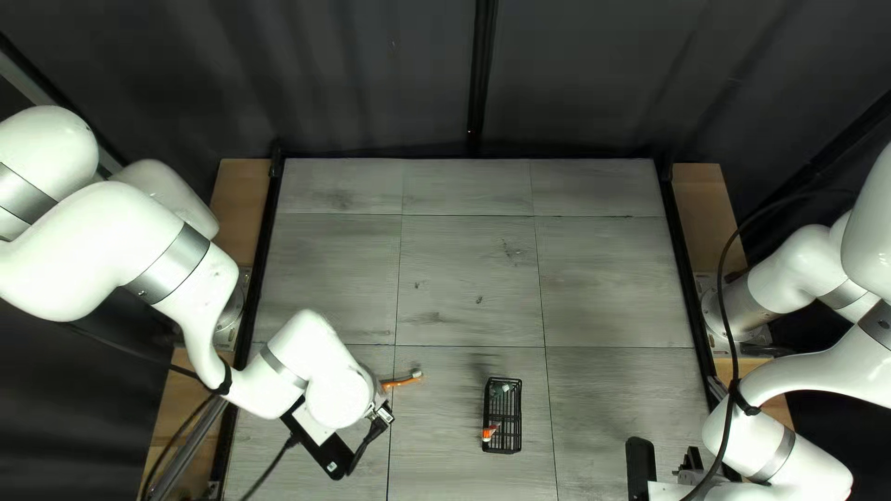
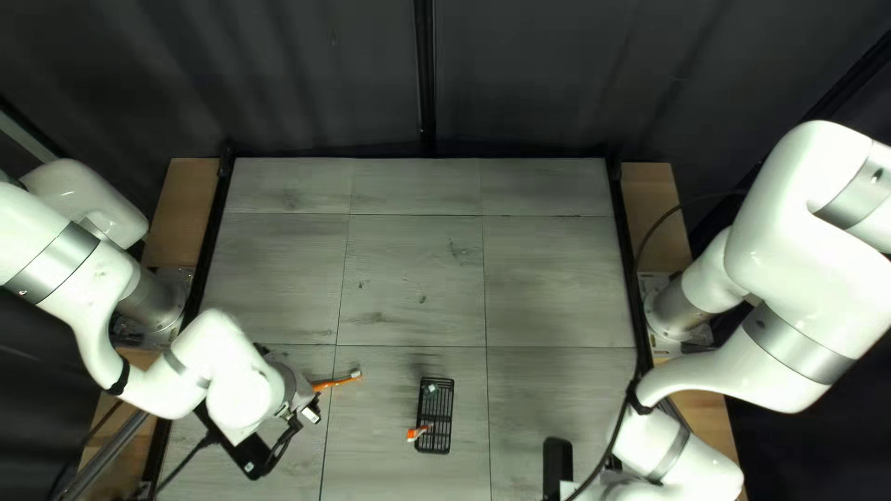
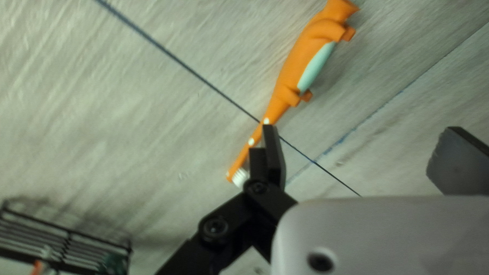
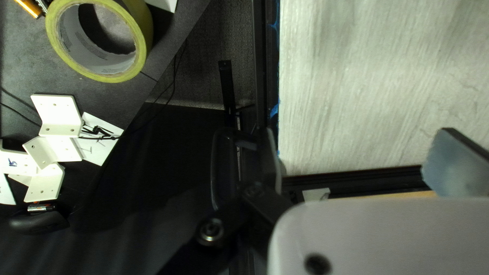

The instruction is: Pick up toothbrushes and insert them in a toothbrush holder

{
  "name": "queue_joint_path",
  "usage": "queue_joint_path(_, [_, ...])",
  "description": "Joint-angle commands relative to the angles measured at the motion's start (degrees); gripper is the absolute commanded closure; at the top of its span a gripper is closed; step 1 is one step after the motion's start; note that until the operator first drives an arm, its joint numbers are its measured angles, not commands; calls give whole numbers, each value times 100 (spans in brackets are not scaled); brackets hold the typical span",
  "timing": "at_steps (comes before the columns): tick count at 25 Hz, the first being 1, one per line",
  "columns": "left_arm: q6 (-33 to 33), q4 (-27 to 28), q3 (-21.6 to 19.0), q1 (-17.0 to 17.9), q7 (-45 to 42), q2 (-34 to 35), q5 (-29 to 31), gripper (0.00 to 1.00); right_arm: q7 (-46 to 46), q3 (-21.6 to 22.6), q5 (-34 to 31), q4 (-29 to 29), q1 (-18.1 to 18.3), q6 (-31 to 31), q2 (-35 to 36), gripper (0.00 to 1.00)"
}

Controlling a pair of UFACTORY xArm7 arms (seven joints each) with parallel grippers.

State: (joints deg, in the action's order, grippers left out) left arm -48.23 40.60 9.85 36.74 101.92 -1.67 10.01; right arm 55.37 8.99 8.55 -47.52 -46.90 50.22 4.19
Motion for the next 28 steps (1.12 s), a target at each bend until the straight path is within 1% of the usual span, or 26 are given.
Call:
queue_joint_path(1, [395, -178, 22, -81, 693, -47, -340, 0, 0, 0, 0, 0, 0, 0, 0, 0])
queue_joint_path(3, [483, -202, -15, -73, 938, -122, -491, 0, 0, 0, 0, 0, 0, 0, 0, 0])
queue_joint_path(10, [539, -231, -212, 58, 1362, -333, -789, 0, 0, 0, 0, 0, 0, 0, 0, 0])
queue_joint_path(19, [706, -198, -224, 54, 1499, -599, -749, 0, 0, 0, 0, 0, 0, 0, 0, 0])
queue_joint_path(25, [928, -306, -211, 20, 1612, -619, -752, 0, 0, 0, 0, 0, 0, 0, 0, 0])
queue_joint_path(26, [961, -327, -207, 12, 1630, -612, -757, 7, 0, 0, 0, 0, 0, 0, 0, 0])
queue_joint_path(27, [1040, -361, -201, -4, 1669, -617, -768, 25, 0, 0, 0, 0, 0, 0, 0, 0])
queue_joint_path(28, [1087, -386, -198, -13, 1692, -615, -775, 50, 0, 0, 0, 0, 0, 0, 0, 0])
